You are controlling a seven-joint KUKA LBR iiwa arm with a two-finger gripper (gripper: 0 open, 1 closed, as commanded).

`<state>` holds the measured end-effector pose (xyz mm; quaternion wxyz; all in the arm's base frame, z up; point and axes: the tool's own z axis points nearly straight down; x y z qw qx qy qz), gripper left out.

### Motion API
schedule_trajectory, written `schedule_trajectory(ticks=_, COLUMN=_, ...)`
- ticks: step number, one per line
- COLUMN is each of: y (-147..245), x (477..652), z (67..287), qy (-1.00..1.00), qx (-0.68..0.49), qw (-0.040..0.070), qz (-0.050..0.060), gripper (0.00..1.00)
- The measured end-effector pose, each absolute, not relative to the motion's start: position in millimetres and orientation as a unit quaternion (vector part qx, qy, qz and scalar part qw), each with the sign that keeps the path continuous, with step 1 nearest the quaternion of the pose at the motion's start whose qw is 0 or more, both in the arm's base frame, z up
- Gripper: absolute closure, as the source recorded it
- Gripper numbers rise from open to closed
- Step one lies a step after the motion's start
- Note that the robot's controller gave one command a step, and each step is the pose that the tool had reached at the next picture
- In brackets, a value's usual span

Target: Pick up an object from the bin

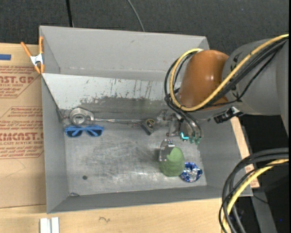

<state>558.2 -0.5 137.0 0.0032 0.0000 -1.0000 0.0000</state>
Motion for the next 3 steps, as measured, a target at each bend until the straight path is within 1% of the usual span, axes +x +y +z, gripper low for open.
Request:
schedule_trajectory(ticks=1, y=-93.5, x=486.1, z=74.9, qy=-1.000, qx=0.028, qw=-0.008, qz=-0.004, gripper=0.00)
schedule_trajectory(ticks=2, y=-114.8, x=511.7, z=74.0, qy=-0.997, qx=0.077, qw=-0.003, qz=-0.012, gripper=0.00)
schedule_trajectory(ticks=3, y=-115.5, x=512.1, z=74.0, qy=-0.997, qx=0.076, qw=-0.003, qz=-0.013, gripper=1.00)
